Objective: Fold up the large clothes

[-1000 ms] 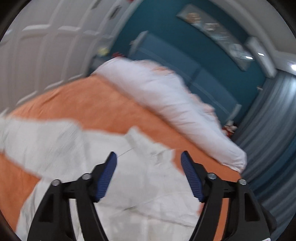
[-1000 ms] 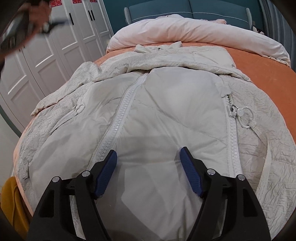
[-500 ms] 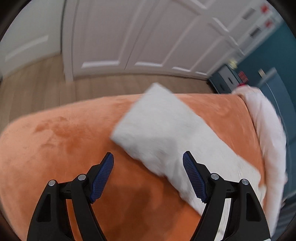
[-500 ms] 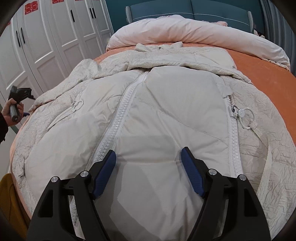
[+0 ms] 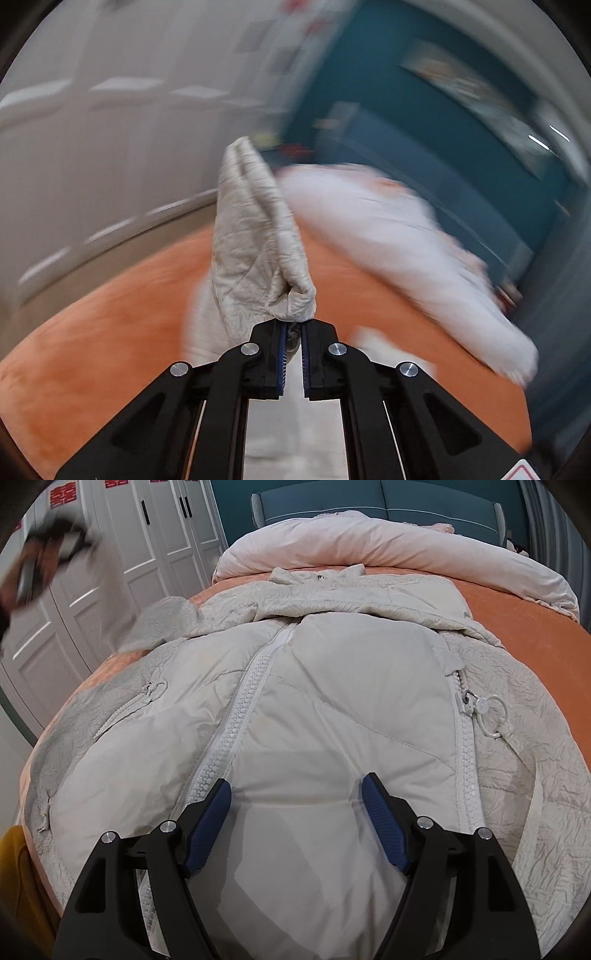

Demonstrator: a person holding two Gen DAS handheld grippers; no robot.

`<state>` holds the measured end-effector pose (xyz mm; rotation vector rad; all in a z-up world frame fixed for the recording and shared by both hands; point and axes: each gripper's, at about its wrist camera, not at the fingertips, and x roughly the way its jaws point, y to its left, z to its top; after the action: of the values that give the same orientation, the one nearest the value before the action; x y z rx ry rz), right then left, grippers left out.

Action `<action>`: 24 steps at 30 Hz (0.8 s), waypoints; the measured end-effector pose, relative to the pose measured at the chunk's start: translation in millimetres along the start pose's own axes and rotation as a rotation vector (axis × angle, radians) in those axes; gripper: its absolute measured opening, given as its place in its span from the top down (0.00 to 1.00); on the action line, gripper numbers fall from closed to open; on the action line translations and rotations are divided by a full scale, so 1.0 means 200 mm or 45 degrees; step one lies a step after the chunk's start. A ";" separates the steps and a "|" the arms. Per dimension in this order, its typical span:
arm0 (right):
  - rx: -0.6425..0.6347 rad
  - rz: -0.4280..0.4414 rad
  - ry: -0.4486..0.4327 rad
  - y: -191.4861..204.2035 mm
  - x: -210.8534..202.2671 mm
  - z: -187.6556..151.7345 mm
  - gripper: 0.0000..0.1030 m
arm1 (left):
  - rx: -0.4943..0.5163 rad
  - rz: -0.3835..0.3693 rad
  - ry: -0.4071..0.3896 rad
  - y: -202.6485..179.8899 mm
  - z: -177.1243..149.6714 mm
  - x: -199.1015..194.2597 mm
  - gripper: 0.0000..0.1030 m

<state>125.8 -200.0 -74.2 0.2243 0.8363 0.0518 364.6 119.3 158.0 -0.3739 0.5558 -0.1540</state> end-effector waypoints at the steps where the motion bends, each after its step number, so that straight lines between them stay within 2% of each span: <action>1: 0.003 0.004 -0.002 0.00 0.00 0.00 0.31 | 0.062 -0.076 0.024 -0.18 -0.04 0.01 0.96; 3: 0.010 0.018 -0.006 -0.01 -0.01 0.00 0.31 | 0.183 -0.188 0.131 -0.56 -0.22 0.07 0.91; 4: 0.013 0.025 -0.008 -0.01 -0.01 0.00 0.31 | 0.233 -0.225 0.190 -0.70 -0.33 0.10 0.77; 5: 0.017 0.036 -0.011 -0.01 -0.01 0.00 0.30 | 0.291 -0.275 0.278 -0.85 -0.50 0.16 0.44; 6: 0.020 0.050 -0.012 -0.02 -0.02 0.00 0.29 | 0.323 -0.285 0.336 -0.93 -0.64 0.20 0.29; 7: 0.024 0.063 -0.014 -0.02 -0.02 0.00 0.28 | 0.342 -0.266 0.372 -0.98 -0.76 0.23 0.23; 8: 0.026 0.081 -0.012 -0.02 -0.03 0.00 0.26 | 0.374 -0.232 0.402 -1.00 -0.93 0.26 0.24; 9: 0.025 0.092 -0.001 -0.02 -0.03 0.01 0.25 | 0.403 -0.216 0.427 -1.01 -1.02 0.26 0.24; 11: 0.033 0.105 0.032 -0.02 -0.06 0.03 0.20 | 0.445 -0.183 0.471 -0.96 -1.16 0.26 0.24; 12: 0.065 0.134 0.042 -0.04 -0.08 0.04 0.18 | 0.434 -0.165 0.482 -0.88 -1.19 0.23 0.24; 14: 0.154 0.200 0.066 -0.10 -0.13 0.08 0.18 | 0.392 -0.126 0.494 -0.72 -1.14 0.24 0.24; 16: 0.291 0.239 0.038 -0.20 -0.17 0.16 0.18 | 0.368 -0.041 0.475 -0.59 -1.06 0.26 0.24; 19: 0.368 0.165 -0.019 -0.34 -0.18 0.36 0.18 | 0.310 0.134 0.422 -0.30 -0.94 0.28 0.24; 21: 0.379 0.102 -0.041 -0.40 -0.13 0.51 0.22 | 0.259 0.219 0.397 -0.13 -0.86 0.32 0.24; 24: 0.400 0.074 -0.045 -0.47 0.01 0.75 0.23 | 0.189 0.302 0.390 0.02 -0.77 0.39 0.24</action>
<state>233.7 -317.6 0.4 0.5439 0.8003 -0.0295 347.2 57.8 -2.5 -0.1377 0.8801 -0.0228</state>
